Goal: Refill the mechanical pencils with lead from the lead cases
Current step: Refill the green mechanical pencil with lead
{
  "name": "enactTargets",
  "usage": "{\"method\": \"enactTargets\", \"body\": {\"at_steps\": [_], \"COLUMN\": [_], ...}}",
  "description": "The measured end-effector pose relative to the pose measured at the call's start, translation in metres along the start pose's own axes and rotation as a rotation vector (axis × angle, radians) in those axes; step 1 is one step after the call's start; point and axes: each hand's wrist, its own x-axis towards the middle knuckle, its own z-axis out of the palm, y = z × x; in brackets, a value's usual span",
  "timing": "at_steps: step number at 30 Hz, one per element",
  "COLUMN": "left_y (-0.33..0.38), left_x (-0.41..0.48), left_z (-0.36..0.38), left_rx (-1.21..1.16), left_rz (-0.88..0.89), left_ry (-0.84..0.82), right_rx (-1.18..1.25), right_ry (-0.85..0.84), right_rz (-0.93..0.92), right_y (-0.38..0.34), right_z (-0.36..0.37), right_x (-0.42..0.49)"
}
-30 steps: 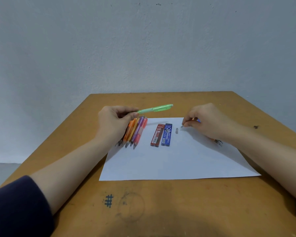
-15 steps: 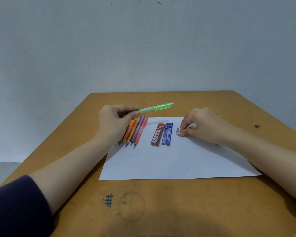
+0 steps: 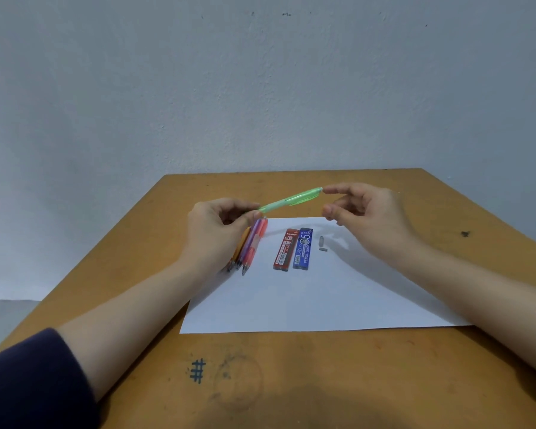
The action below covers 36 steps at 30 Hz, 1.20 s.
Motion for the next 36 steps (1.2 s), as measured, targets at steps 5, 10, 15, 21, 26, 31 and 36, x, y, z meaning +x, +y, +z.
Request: {"method": "enactTargets", "body": {"at_steps": [5, 10, 15, 21, 26, 31, 36], "left_y": [-0.002, 0.001, -0.001, 0.004, 0.003, 0.005, 0.007], "left_x": [-0.003, -0.013, -0.019, -0.022, -0.022, -0.025, -0.027], "left_z": [0.004, 0.013, 0.016, 0.017, 0.016, 0.018, 0.021], "left_rx": [-0.095, -0.120, -0.018, -0.062, 0.004, 0.077, 0.148], "left_rz": [-0.008, 0.151, 0.322, 0.444, 0.489, 0.613, 0.651], "left_ry": [-0.026, -0.113, -0.044, 0.011, -0.002, -0.025, -0.075], "right_rx": [0.154, 0.216, 0.251, 0.315, 0.467, 0.595, 0.621], "right_ry": [0.021, -0.009, -0.015, 0.120, 0.156, 0.129, 0.010], "right_rz": [0.044, -0.042, -0.122, -0.048, 0.016, 0.084, 0.082], "right_y": [0.004, -0.002, -0.010, -0.014, -0.016, -0.021, -0.029], "right_z": [0.007, 0.013, 0.019, 0.018, 0.015, 0.014, 0.018], "right_x": [-0.002, -0.006, -0.012, -0.010, -0.008, -0.010, -0.016]}}
